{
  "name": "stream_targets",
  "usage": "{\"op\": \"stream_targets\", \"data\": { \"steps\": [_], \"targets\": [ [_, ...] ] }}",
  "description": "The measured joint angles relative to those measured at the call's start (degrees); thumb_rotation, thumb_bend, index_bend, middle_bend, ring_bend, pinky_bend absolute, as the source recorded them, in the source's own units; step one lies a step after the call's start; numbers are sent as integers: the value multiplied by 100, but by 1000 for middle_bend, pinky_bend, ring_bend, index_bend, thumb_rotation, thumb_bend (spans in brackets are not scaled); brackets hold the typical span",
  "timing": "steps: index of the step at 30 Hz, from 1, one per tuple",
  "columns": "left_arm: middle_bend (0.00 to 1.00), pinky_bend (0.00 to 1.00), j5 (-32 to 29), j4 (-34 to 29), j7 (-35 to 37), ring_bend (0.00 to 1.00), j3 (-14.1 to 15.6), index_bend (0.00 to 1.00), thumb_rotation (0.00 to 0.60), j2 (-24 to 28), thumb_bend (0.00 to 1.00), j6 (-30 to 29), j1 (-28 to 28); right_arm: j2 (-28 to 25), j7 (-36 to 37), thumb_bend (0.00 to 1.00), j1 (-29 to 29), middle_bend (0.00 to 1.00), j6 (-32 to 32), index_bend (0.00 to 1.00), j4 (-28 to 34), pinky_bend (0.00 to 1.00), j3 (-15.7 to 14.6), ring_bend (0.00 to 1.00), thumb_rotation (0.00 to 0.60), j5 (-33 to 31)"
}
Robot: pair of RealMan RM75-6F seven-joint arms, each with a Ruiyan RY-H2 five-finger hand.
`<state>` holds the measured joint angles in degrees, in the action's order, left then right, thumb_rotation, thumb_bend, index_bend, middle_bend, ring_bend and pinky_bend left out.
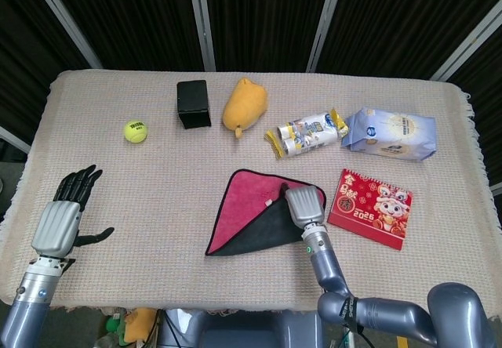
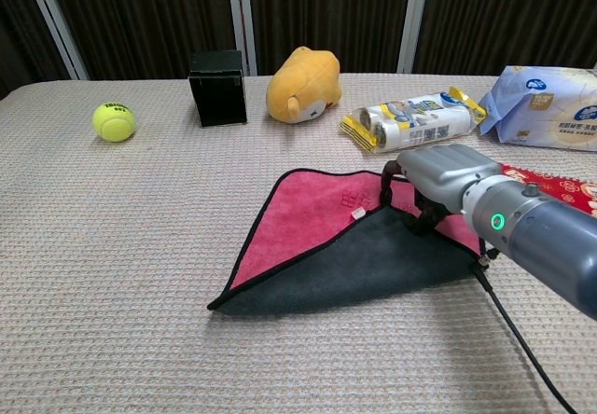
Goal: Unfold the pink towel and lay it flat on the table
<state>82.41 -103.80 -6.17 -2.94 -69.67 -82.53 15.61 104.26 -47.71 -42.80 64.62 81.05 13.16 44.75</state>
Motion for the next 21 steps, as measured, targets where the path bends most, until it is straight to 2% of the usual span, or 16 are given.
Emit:
{"op": "stream_targets", "data": {
  "steps": [10,21],
  "targets": [
    [0,0,40,-41,55,0,-27,0,600,16,49,74,-24,-184,-177,507,52,971,214,330,256,795,-9,998,600,-227],
    [0,0,174,-106,71,0,-23,0,600,49,48,77,-70,-183,-202,507,118,971,271,349,257,795,-144,997,600,-342]
  ]
}}
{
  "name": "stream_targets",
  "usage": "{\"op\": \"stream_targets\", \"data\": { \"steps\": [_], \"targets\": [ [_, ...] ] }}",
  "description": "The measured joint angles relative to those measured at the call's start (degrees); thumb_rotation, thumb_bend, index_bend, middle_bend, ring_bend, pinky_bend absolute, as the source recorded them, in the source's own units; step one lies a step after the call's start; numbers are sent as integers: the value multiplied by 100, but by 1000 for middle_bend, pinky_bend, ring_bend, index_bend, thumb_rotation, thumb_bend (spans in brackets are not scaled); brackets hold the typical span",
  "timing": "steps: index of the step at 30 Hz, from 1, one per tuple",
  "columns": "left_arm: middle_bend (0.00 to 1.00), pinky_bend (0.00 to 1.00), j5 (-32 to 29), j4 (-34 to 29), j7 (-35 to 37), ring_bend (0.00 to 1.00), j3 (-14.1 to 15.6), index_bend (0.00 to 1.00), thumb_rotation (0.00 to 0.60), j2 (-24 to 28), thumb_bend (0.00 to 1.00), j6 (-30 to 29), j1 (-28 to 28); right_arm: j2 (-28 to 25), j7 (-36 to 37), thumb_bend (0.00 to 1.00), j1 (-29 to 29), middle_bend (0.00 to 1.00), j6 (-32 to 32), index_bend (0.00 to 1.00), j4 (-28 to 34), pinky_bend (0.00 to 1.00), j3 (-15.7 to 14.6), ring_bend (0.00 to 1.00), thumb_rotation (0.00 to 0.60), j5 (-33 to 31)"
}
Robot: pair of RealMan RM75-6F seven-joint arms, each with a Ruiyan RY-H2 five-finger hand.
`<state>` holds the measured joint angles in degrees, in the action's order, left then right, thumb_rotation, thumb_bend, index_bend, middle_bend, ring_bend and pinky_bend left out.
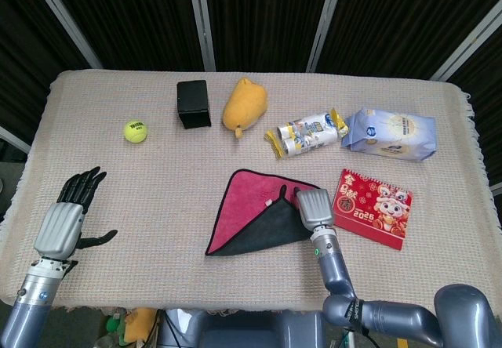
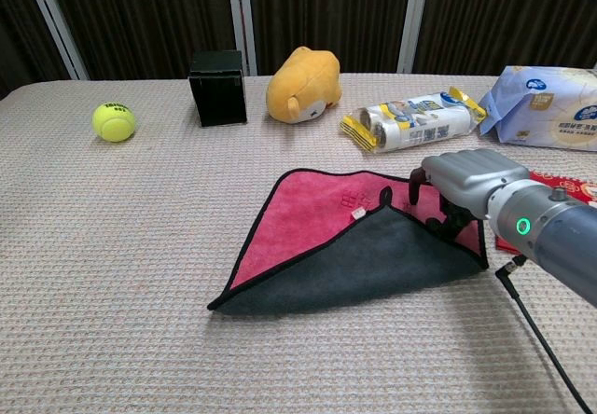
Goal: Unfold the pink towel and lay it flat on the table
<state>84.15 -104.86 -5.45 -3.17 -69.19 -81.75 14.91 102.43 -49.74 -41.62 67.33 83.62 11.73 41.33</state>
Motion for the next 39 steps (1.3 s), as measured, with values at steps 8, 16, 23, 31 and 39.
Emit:
{"op": "stream_targets", "data": {
  "steps": [8,16,23,31,39],
  "targets": [
    [0,0,13,1,15,0,-22,0,600,-1,48,36,-11,-6,61,507,16,971,29,382,161,795,-3,997,600,3],
    [0,0,24,3,28,0,-40,0,600,2,49,55,-27,45,73,508,21,971,94,407,283,795,-46,998,600,22],
    [0,0,48,3,45,0,-53,0,600,5,48,58,-43,113,194,507,34,971,102,443,281,795,-59,997,600,98],
    [0,0,51,18,42,0,-65,0,600,-9,48,80,-50,135,339,508,56,971,103,479,243,795,-51,997,600,208],
    [0,0,63,12,35,0,-72,0,600,-17,49,92,-58,117,346,508,77,971,116,582,260,795,-66,998,600,223]
  ]
}}
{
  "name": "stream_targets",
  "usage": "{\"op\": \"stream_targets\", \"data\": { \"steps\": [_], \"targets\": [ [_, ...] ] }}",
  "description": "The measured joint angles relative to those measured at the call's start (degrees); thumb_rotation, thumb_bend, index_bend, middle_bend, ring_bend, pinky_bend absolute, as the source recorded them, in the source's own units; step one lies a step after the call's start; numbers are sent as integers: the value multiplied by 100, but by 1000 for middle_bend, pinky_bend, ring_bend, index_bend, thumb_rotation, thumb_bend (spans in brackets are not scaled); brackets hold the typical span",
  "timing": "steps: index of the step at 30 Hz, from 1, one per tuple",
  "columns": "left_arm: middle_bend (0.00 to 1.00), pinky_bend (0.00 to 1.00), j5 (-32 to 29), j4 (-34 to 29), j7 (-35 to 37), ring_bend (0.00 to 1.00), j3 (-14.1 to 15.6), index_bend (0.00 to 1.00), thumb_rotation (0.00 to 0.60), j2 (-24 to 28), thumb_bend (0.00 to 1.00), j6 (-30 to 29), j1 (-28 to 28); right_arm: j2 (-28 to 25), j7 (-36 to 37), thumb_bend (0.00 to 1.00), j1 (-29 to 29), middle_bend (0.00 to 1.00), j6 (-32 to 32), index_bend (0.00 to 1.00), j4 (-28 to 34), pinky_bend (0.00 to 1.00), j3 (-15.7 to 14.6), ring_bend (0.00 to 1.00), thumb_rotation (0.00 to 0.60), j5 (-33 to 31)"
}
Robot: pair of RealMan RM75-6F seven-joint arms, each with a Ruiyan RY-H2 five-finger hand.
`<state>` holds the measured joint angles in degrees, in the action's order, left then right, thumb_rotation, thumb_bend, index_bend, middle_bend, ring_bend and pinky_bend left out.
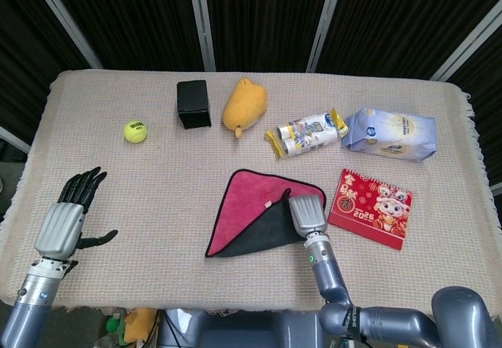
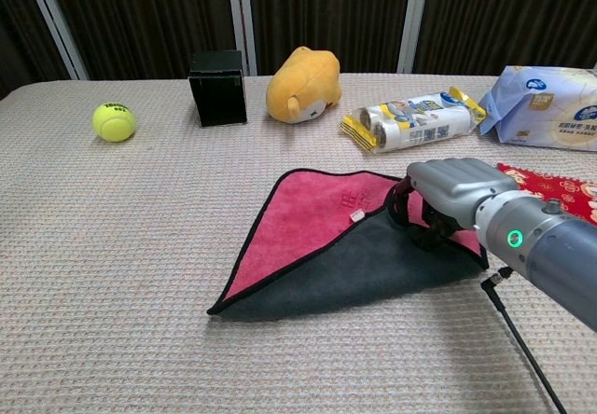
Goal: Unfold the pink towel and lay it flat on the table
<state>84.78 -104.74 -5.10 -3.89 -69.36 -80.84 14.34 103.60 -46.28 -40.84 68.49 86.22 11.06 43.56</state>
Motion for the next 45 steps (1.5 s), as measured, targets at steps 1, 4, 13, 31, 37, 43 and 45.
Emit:
{"op": "stream_targets", "data": {
  "steps": [1,4,13,31,37,43,45],
  "targets": [
    [0,0,2,-1,1,0,1,0,600,-1,49,1,-1,-1,2,508,2,971,2,589,-2,795,-2,998,600,4],
    [0,0,8,2,1,0,0,0,600,-4,48,0,-6,-3,43,508,16,973,11,599,-16,795,-11,998,600,45],
    [0,0,15,6,18,0,-13,0,600,-5,49,10,-12,-10,99,508,45,973,6,617,-59,795,-23,998,600,114],
    [0,0,13,23,30,0,-24,0,600,-12,48,47,-18,-120,227,507,186,982,107,752,159,795,-134,1000,600,376],
    [0,0,52,6,14,0,-12,0,600,-13,48,37,-25,-393,220,507,283,981,203,752,624,795,-234,1000,600,534],
    [0,0,136,-52,3,0,3,0,600,5,48,-23,-51,-727,222,508,392,981,250,762,1066,795,-371,1000,600,675],
    [0,0,169,-62,-4,0,16,0,600,11,49,-36,-60,-843,257,507,429,981,234,762,1168,795,-428,1000,600,730]
  ]
}}
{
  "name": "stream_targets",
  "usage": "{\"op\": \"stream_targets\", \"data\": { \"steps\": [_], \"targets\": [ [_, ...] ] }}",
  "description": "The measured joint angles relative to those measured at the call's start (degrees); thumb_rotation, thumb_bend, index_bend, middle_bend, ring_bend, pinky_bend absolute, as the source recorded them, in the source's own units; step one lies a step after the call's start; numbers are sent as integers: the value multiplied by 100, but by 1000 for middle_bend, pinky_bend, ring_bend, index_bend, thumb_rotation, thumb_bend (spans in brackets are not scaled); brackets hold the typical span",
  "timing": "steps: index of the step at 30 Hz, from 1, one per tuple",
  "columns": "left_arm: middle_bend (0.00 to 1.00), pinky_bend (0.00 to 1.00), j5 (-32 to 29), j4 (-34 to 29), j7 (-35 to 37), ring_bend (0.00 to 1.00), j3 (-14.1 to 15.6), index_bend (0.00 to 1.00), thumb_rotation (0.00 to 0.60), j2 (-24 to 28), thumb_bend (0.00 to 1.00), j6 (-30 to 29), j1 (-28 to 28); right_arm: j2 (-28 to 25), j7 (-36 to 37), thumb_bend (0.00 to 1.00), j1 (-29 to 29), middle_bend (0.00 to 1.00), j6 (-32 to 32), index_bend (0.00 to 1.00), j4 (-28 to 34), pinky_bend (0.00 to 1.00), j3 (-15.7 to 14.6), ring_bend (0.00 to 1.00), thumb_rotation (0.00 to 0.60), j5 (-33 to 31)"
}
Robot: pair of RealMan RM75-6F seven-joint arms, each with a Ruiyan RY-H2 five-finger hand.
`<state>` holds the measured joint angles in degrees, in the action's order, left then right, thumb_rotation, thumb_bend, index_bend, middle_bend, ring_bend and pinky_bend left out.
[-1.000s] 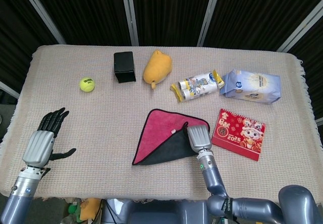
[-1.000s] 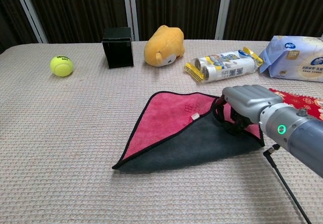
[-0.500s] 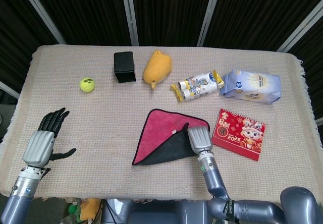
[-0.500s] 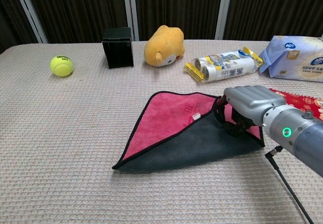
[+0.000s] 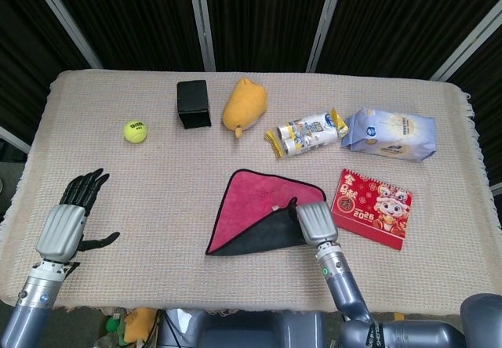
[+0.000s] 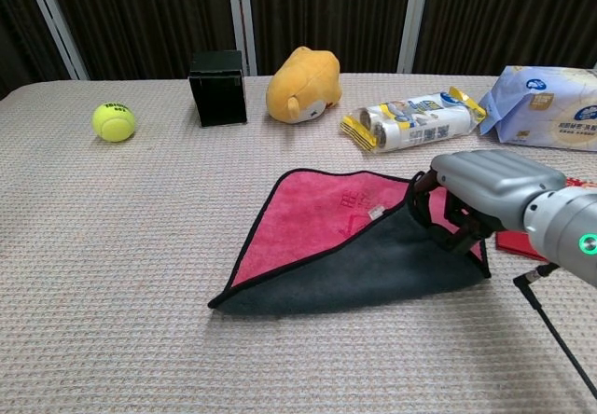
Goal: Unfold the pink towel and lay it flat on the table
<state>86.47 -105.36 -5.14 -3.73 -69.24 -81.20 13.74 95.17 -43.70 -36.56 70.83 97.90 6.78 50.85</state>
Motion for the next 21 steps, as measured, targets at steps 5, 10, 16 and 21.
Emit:
{"op": "stream_targets", "data": {
  "steps": [5,10,16,21],
  "targets": [
    [0,0,26,0,-9,0,16,0,600,-5,48,-1,-9,-270,145,507,103,981,-60,762,206,795,-133,1000,600,103],
    [0,0,34,-2,-28,0,19,0,600,-23,49,21,-2,-521,296,508,223,981,-116,765,479,795,-305,1000,600,219],
    [0,0,40,-8,-37,0,24,0,600,-30,48,29,-4,-678,419,507,335,981,-201,773,747,795,-543,1000,600,409],
    [0,0,69,-14,-26,0,33,0,600,-20,49,25,-8,-753,452,507,412,981,-249,773,931,795,-748,1000,600,596]
  ]
}}
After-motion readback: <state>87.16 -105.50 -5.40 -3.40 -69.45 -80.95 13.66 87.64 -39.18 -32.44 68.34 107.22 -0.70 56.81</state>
